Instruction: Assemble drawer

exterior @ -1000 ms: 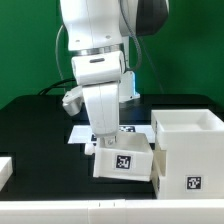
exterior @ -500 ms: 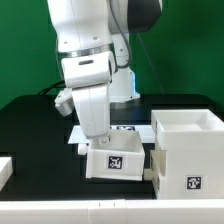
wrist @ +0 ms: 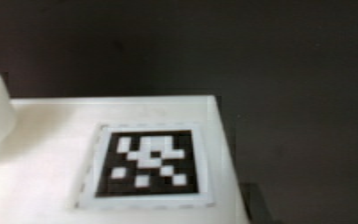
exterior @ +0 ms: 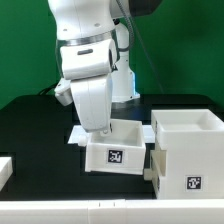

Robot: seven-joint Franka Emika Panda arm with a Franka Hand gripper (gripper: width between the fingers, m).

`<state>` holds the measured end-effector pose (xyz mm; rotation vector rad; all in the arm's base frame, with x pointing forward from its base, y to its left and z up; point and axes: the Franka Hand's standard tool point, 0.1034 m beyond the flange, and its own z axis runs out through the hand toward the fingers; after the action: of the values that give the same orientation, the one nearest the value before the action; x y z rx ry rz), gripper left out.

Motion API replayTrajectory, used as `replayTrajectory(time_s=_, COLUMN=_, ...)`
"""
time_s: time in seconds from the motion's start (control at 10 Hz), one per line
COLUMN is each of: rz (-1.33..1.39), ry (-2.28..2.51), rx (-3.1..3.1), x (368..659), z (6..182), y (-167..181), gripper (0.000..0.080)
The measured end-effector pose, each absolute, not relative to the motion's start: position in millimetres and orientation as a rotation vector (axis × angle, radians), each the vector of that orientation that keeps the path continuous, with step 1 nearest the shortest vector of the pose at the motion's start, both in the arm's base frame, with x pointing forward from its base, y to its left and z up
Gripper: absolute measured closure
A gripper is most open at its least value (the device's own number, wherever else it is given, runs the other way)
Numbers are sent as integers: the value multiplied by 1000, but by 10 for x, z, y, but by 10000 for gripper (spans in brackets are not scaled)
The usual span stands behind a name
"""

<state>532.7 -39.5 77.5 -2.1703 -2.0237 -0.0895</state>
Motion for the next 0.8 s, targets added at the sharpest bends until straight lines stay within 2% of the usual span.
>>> replayTrajectory(time_s=0.6, rz=-168, ry=-2101, rx=-2119, x=5382, z=804, y=-439, gripper=759)
replayTrajectory(time_s=0.8, rz=-171, ry=-2099, rx=-2114, x=5349, z=730, y=-395, gripper=759)
